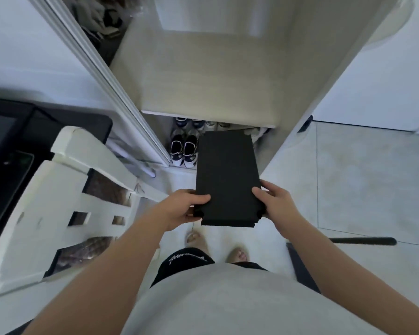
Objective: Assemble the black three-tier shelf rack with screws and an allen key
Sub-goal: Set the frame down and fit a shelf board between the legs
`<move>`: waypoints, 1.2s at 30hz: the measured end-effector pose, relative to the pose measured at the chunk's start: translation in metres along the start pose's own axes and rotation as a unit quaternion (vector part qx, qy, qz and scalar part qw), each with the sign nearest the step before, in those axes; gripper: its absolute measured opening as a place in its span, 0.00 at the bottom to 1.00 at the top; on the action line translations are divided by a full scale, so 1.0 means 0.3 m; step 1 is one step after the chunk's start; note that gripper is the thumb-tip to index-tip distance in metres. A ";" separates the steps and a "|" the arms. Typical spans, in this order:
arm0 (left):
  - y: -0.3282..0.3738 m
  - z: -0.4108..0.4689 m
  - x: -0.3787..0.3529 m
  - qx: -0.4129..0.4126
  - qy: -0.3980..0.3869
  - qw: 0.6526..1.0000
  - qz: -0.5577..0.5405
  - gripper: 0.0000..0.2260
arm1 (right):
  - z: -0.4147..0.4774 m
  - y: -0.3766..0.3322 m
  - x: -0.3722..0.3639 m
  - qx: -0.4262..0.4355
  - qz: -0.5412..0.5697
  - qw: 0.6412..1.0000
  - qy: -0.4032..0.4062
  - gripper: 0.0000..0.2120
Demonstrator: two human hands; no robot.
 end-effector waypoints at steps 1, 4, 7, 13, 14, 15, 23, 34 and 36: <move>-0.027 -0.020 0.007 -0.003 0.001 1.000 0.017 0.12 | -0.027 0.030 -0.013 -0.001 -0.001 1.000 -0.001 0.11; -0.117 -0.072 0.022 0.007 0.015 0.998 0.058 0.09 | -0.112 0.134 -0.053 -0.009 0.012 1.000 0.003 0.11; -0.217 -0.104 0.033 0.016 0.026 0.996 0.078 0.13 | -0.208 0.251 -0.104 -0.017 0.037 0.999 0.015 0.12; -0.462 -0.134 0.074 0.026 0.021 0.990 0.138 0.18 | -0.392 0.522 -0.172 -0.044 0.103 0.991 0.073 0.11; -0.509 -0.141 0.082 0.034 0.015 0.988 0.150 0.18 | -0.427 0.573 -0.182 -0.055 0.110 0.989 0.081 0.10; -0.555 -0.148 0.086 0.042 0.008 0.986 0.161 0.19 | -0.461 0.619 -0.191 -0.065 0.115 0.987 0.088 0.10; -0.789 -0.115 0.022 0.087 -0.028 0.971 0.219 0.20 | -0.571 0.883 -0.138 -0.122 0.154 0.972 0.132 0.10; -1.295 0.883 -0.195 0.109 -0.012 0.968 0.225 0.20 | 0.161 1.675 0.227 -0.185 0.134 0.961 0.158 0.06; -1.420 1.146 -0.233 0.101 -0.015 0.969 0.226 0.20 | 0.363 1.867 0.320 -0.182 0.117 0.962 0.165 0.04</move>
Point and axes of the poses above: each hand's wrist, its own z-axis towards the middle knuckle, its own x-axis out of the back of the hand, y = z × x, the point moved 5 cm from there along z, towards the middle knuckle, and after that the axes turned 1 degree about -z, right-handed, at the moved point
